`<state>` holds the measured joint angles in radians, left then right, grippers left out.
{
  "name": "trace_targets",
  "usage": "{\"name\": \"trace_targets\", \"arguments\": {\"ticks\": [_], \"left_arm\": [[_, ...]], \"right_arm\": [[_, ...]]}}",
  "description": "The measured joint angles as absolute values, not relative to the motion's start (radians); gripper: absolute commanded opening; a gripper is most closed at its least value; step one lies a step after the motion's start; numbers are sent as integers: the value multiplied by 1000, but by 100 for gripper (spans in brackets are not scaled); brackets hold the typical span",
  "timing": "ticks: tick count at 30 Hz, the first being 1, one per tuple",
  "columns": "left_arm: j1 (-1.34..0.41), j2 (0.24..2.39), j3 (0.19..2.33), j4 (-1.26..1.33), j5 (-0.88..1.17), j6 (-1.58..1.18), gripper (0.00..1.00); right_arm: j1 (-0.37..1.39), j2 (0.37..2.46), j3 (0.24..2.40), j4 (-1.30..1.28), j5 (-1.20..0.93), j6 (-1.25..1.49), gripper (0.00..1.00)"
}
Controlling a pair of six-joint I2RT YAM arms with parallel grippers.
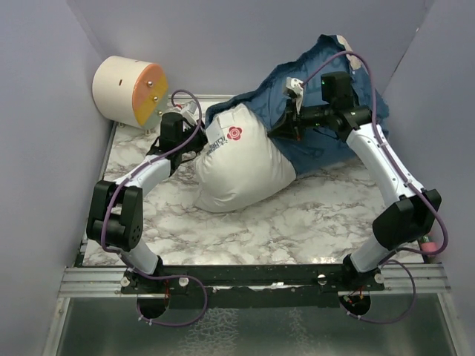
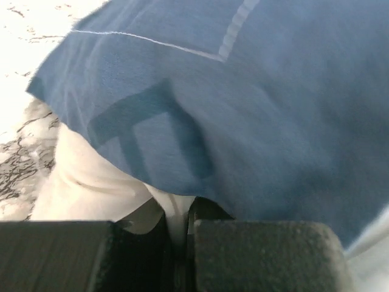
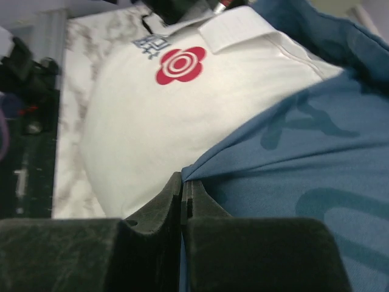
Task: Put the pillow into the pillowcase
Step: Stuff the pillow into the pillowcase.
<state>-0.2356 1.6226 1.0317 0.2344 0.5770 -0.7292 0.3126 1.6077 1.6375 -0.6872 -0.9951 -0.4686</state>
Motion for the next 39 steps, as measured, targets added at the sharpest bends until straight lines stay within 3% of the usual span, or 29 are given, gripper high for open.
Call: {"name": "trace_targets", "arguments": {"ticks": [7,8,14,20,30,34,39], "left_arm": [[-235,1623,991,216,567,-729,1],[-236,1623,982,215,567,-729,5],[-235,1593,939,200,502,-704,66],[-188,1414,935,42,396,-579,97],[-146,848,874,-94,282,-474,98],[-146,649,731,-48,368,-595,97],[-181,555,534,18,475,-798,97]], "right_arm": [[330,1621,1567,-615,-1135,-229,1],[330,1625,1559,-611,-1139,-193,1],[224,1703,1497,-517,-1115,-132,1],[141,1702,1433,-415,-1096,-126,1],[158,1659,1383,-352,-1098,-124,1],[157,1658,1371,-332,-1106,-121,1],[157,1657,1365,-317,-1126,-105,1]]}}
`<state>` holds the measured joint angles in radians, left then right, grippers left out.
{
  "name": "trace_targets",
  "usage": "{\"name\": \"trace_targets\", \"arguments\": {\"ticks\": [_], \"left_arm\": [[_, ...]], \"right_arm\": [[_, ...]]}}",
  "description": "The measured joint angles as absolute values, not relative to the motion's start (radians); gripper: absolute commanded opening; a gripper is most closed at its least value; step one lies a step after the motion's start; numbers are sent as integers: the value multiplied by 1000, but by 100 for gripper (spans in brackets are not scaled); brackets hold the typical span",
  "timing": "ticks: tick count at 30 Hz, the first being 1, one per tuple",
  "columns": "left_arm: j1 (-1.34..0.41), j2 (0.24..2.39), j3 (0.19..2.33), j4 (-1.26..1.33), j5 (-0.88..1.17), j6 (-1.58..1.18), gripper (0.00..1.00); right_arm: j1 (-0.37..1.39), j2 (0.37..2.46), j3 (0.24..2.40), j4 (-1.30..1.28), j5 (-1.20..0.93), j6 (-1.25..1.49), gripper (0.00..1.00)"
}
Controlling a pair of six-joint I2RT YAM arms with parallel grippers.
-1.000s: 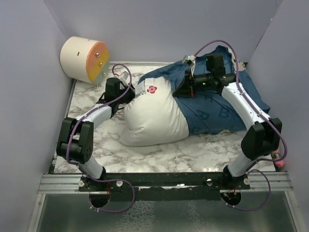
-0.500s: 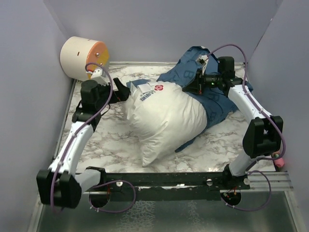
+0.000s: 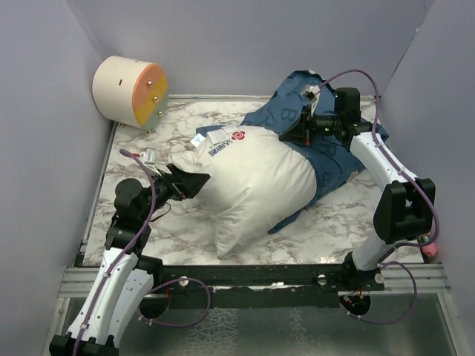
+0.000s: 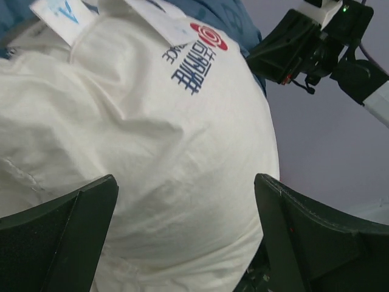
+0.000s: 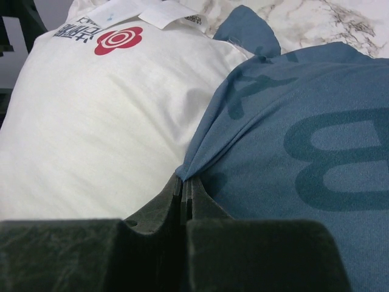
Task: Put the pillow into the pillowcase
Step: Stuff the pillow into the pillowcase.
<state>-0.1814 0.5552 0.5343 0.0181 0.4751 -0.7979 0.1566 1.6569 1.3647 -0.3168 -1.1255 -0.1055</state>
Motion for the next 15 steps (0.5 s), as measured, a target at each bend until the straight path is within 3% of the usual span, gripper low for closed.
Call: {"name": "trace_targets", "arguments": {"ticks": [5,8,12,15], "left_arm": [[-297,592,498,37,464,-867,98],[-467,678,499,88,373,-857,95],[-621,873,528,150,259,-820,77],[-637,1040,590,184,202,-783,56]], "right_arm": [[155,1657,1366,-317,-1155,-89,1],[155,1658,1382,-343,-1172,-82,1],[160,1671,1441,-402,-1196,-78,1],[188,1695,1507,-445,-1192,-85,1]]}}
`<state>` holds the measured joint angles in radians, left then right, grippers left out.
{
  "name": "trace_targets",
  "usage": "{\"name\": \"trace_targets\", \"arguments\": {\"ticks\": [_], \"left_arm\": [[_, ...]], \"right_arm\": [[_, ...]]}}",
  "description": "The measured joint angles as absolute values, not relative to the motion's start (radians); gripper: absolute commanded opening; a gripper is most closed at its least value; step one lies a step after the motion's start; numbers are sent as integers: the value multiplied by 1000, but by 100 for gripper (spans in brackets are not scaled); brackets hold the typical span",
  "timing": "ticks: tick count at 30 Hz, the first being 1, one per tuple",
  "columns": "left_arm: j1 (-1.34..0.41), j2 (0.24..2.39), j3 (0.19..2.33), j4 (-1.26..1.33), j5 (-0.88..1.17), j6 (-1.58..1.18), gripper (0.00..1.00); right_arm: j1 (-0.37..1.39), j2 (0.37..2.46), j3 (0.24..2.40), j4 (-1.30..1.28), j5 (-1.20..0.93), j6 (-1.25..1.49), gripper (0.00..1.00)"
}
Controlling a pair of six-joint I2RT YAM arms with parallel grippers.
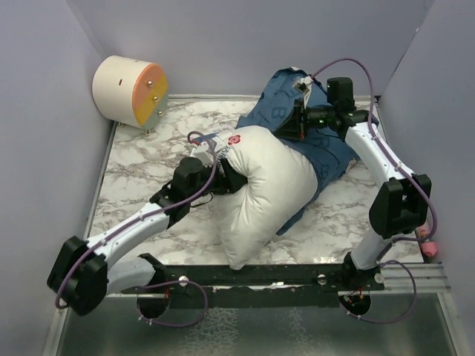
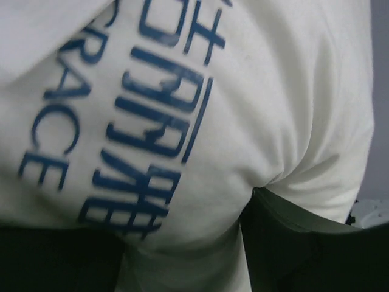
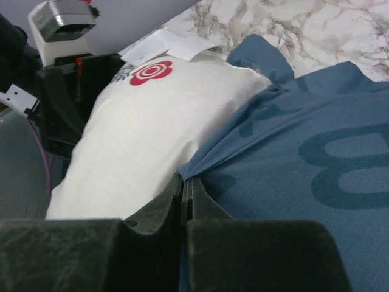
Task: Put the pillow into the pillowcase
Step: Stuff the pillow into the pillowcase.
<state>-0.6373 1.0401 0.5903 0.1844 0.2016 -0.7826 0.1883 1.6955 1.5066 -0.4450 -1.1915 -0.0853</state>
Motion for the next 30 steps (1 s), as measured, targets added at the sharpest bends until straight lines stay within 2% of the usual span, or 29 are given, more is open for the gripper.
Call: {"name": "trace_targets", "arguments": {"ticks": [3,5,11,15,18,20,24,26,28,30], "left_arm": [[-636,1210,708,185,174,-745,23],[-636,1302,789,179,165,-725,11],[-635,1483,877,157,148,-674,6],[-629,1533,854,269,150,-676,6],[-617,1561,822,382,150,-687,6],[-609,1570,815,424,150,-691,6],[-595,1562,809,446,149,-691,9],[-596,1548,802,445,149,-686,10],[-596,1528,793,445,149,-683,14],[-596,1507,783,442,149,-679,19]], "right_arm": [[249,1717,1563,-482,-1172,-107,1],[318,1719,1575,-489,-1155,-123,1],[380,1645,1419,-343,-1156,-73,1],[287,1589,1345,-259,-1192,18,1],[210,1599,1349,-289,-1163,10,2],[199,1628,1369,-342,-1110,-38,15],[202,1673,1406,-467,-1049,-188,53],[203,1649,1404,-510,-1036,-255,68],[208,1570,1375,-536,-995,-308,77],[217,1441,1328,-543,-925,-342,79]]}}
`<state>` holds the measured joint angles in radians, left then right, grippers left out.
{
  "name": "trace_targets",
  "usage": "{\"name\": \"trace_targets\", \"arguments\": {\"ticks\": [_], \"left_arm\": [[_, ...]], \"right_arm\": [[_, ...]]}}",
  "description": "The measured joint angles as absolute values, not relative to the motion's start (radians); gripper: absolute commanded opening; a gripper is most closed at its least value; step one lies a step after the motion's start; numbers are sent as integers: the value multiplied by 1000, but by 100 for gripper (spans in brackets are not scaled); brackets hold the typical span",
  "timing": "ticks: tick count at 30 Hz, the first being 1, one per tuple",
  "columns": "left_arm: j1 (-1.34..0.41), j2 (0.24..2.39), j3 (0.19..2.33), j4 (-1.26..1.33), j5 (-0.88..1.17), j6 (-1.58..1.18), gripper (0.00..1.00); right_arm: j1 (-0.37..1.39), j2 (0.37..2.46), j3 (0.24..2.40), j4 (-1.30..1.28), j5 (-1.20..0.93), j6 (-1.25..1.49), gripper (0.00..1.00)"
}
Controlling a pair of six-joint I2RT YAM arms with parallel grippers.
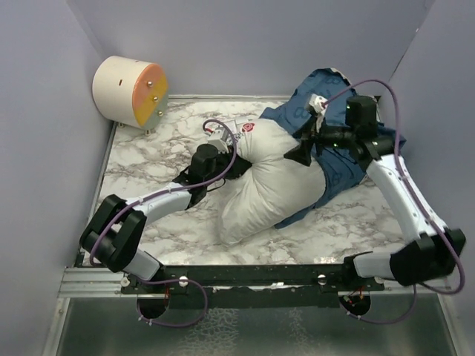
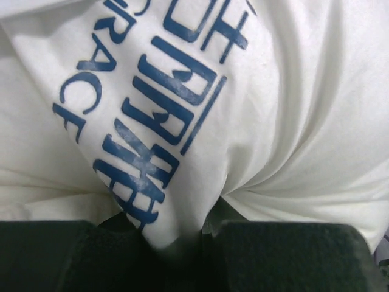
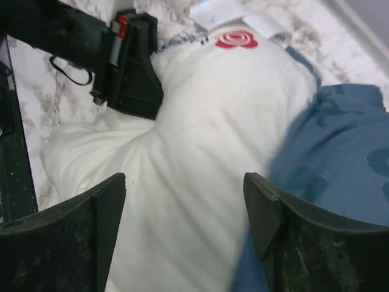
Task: Put the pillow into the pillowcase
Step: Stuff the pillow into the pillowcase.
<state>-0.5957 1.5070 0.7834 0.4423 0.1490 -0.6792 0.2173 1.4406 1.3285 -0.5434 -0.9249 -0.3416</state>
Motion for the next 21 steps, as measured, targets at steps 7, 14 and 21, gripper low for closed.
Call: {"name": "trace_targets", "arguments": {"ticks": [7,14,21], "left_arm": [[-593,1375,739,394,131,-651,56],[-589,1151,739,222,117,-604,61],[-617,1075,799,141,166,-601,60]], "right_arm": [[248,1062,1219,-552,-682,-403,76],[248,1031,1010,-530,-373,-423,33],[247,1004,927,-502,-162,-426,31]]}}
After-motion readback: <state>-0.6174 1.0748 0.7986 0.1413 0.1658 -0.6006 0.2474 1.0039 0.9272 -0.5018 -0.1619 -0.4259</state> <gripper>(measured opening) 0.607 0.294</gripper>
